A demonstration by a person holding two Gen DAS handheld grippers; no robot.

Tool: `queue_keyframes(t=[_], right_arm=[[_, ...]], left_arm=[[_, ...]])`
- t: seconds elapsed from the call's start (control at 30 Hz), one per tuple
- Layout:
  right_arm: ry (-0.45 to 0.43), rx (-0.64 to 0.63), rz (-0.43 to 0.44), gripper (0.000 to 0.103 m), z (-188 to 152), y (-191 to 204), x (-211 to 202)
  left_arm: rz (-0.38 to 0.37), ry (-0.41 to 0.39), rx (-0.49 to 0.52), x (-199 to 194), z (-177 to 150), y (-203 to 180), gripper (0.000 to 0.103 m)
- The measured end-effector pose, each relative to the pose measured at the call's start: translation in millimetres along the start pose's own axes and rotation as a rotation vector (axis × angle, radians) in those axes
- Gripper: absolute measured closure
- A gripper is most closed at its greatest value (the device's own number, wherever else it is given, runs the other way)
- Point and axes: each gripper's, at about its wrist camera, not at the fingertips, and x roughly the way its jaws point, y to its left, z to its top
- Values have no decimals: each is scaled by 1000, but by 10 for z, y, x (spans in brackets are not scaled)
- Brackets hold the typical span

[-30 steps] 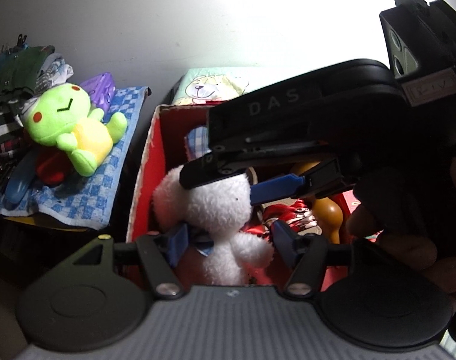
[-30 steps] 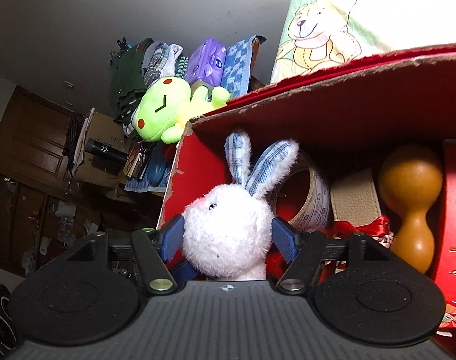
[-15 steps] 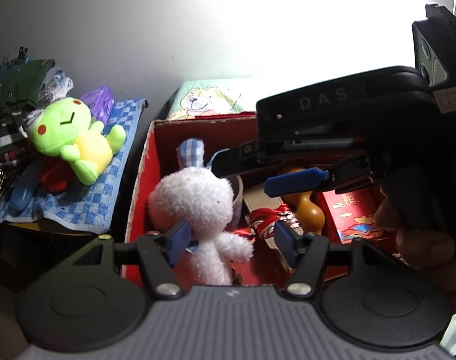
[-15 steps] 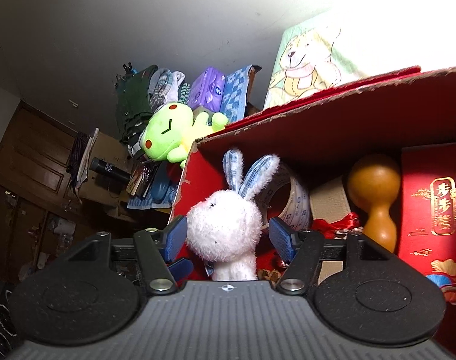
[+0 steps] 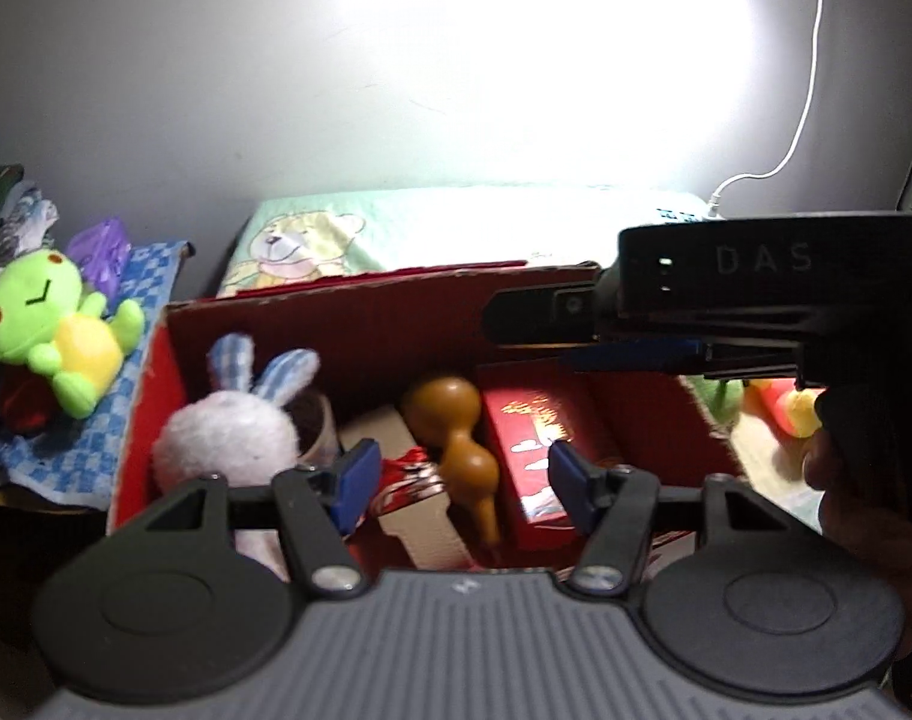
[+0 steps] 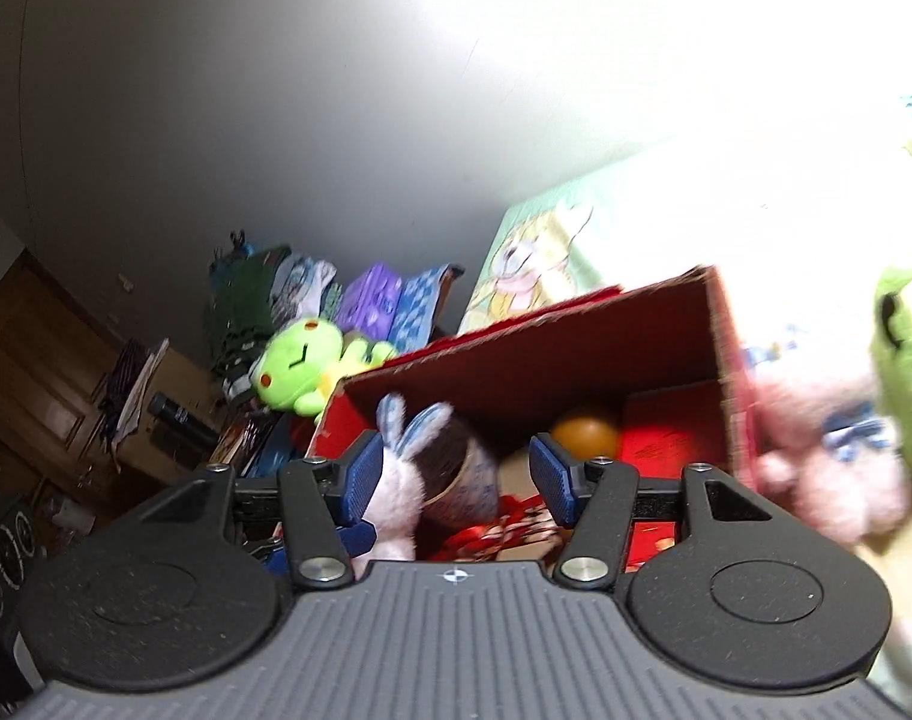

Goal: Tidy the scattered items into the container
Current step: 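Lower the bunny into the red box and open the right gripper, then move the right gripper to the yellow tiger in a pink shirt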

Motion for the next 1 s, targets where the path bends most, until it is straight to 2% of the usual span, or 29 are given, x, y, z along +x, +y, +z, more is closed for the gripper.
queue_keyframes(t=[0.33, 0.5, 0.67, 0.87, 1.0], right_arm=[[-53, 83, -82, 44, 131, -834, -711], [-70, 71, -139, 44, 257, -1213, -1044], [-91, 89, -197, 44, 376, -1687, -1361], [-98, 139, -272, 42, 468, -2212, -1600], [-57, 164, -303, 40, 504, -2496, -1583]], left_arm=[[-116, 12, 39, 176, 201, -961, 38], [-196, 53, 22, 409, 258, -1536, 39], [-224, 87, 38, 723, 278, -2058, 38], [-268, 160, -26, 1219, 298, -2392, 38], [-273, 213, -62, 1530, 322, -2531, 37]])
